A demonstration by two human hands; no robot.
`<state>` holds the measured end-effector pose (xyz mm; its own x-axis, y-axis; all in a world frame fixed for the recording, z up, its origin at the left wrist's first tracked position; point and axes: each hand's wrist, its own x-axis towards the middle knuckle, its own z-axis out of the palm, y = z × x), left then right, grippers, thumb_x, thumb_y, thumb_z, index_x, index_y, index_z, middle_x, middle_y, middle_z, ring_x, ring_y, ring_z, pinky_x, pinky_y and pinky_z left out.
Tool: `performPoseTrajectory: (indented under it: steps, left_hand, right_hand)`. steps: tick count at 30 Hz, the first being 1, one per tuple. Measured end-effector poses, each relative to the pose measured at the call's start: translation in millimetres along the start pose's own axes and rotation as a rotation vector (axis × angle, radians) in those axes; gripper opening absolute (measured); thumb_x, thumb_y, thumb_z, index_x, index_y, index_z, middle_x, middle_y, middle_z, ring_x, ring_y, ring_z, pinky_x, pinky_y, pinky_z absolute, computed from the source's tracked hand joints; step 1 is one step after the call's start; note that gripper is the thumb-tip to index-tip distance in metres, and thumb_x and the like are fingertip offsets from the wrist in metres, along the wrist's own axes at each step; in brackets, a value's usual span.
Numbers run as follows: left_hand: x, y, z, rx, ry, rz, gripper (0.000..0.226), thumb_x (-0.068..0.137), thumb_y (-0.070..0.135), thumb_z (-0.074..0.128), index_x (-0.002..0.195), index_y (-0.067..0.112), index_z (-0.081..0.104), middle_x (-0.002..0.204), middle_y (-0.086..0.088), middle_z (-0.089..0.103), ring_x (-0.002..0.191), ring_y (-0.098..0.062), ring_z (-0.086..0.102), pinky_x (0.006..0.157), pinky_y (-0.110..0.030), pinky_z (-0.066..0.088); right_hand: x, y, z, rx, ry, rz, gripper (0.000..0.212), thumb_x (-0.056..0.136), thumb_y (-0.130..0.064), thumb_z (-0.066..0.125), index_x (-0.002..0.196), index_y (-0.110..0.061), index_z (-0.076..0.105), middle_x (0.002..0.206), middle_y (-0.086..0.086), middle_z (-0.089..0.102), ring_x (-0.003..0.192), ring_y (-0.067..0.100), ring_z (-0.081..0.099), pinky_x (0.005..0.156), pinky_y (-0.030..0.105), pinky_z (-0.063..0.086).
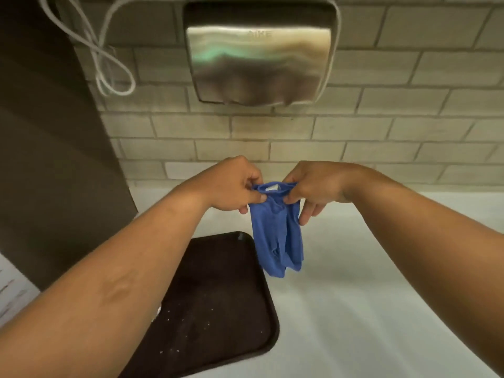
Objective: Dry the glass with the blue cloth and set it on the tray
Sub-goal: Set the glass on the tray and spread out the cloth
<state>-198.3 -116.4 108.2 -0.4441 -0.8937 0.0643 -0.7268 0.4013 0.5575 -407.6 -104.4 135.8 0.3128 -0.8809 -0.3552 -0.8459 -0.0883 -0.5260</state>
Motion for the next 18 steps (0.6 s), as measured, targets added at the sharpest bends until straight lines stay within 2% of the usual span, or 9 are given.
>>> performPoseTrajectory:
  steps: [2,4,6,10,12,13,15,16,18]
  left_hand:
    - [8.5,4.8,17.1,0.032,0.017,-0.002,0.009,0.094,0.014,0.079,0.092,0.005,0.078,0.079,-0.012,0.081,0.062,-0.015,0.078,0.058,-0.025,0.055]
    - [11.0,7.9,33.9,0.079,0.040,0.001,0.008,0.091,0.017,0.082,0.090,0.009,0.079,0.073,-0.003,0.078,0.060,-0.013,0.073,0.059,-0.025,0.052]
    - [4.4,11.8,54.5,0.166,-0.004,-0.001,0.008,0.086,0.024,0.085,0.089,0.018,0.081,0.079,0.005,0.077,0.070,-0.014,0.070,0.058,-0.025,0.049]
    - [-30.6,7.1,118.2,0.033,-0.659,-0.105,0.030,0.086,0.026,0.088,0.115,0.018,0.083,0.104,0.002,0.086,0.093,-0.015,0.080,0.086,-0.028,0.060]
    - [-48.8,-1.8,146.8,-0.183,-0.879,-0.238,0.022,0.091,0.019,0.085,0.112,0.014,0.082,0.092,0.001,0.087,0.082,-0.015,0.082,0.078,-0.027,0.062]
    - [-52.9,-6.1,160.6,-0.231,-0.839,-0.270,0.015,0.092,0.020,0.083,0.105,0.014,0.083,0.085,0.000,0.086,0.074,-0.011,0.081,0.074,-0.026,0.061]
    - [-48.6,-14.8,188.1,-0.093,-0.470,-0.279,0.015,0.089,0.028,0.084,0.098,0.016,0.080,0.088,-0.003,0.085,0.078,-0.009,0.078,0.078,-0.032,0.062]
    - [-43.1,-16.9,200.9,0.075,-0.293,-0.258,0.030,0.087,0.037,0.084,0.109,0.017,0.077,0.105,-0.005,0.084,0.098,-0.015,0.077,0.090,-0.038,0.061]
    - [-33.6,-15.7,226.7,0.381,-0.310,-0.280,0.095,0.077,0.062,0.082,0.152,0.015,0.050,0.162,-0.012,0.051,0.152,-0.031,0.042,0.122,-0.057,0.037]
  right_hand:
    - [3.8,18.6,3.0,0.003,0.036,0.009,0.018,0.098,-0.017,0.061,0.109,-0.018,0.075,0.107,0.007,0.080,0.085,0.024,0.082,0.089,0.043,0.062]
    - [3.7,36.1,9.1,-0.010,0.060,-0.009,0.016,0.096,-0.017,0.063,0.102,-0.017,0.077,0.101,0.005,0.081,0.086,0.020,0.081,0.091,0.043,0.060]
    - [-1.5,54.0,22.4,-0.107,0.014,-0.042,0.011,0.088,-0.019,0.067,0.087,-0.017,0.078,0.086,0.001,0.077,0.078,0.017,0.075,0.078,0.037,0.057]
    - [-21.2,93.6,74.2,-0.455,-0.328,0.004,0.012,0.080,-0.021,0.072,0.071,-0.014,0.073,0.068,-0.003,0.065,0.064,0.021,0.058,0.052,0.027,0.039]
    - [-27.5,117.2,101.6,-0.460,-0.412,0.013,0.026,0.080,-0.019,0.068,0.055,-0.016,0.059,0.051,-0.010,0.060,0.055,0.018,0.052,0.041,0.018,0.038]
    - [-26.0,128.0,113.9,-0.462,-0.384,-0.026,0.023,0.081,-0.018,0.064,0.059,-0.012,0.063,0.054,-0.012,0.065,0.057,0.021,0.054,0.044,0.018,0.042]
    - [-13.7,142.7,135.1,-0.384,-0.203,-0.127,0.017,0.082,-0.012,0.057,0.074,-0.005,0.071,0.071,0.001,0.073,0.070,0.029,0.061,0.061,0.032,0.053]
    - [-3.5,147.2,145.5,-0.292,-0.097,-0.159,0.015,0.082,-0.010,0.056,0.077,-0.004,0.069,0.076,0.008,0.072,0.073,0.030,0.062,0.065,0.038,0.052]
    - [17.3,150.9,167.1,-0.232,-0.029,-0.197,0.022,0.087,-0.012,0.058,0.106,-0.005,0.068,0.108,0.016,0.071,0.107,0.034,0.066,0.087,0.038,0.052]
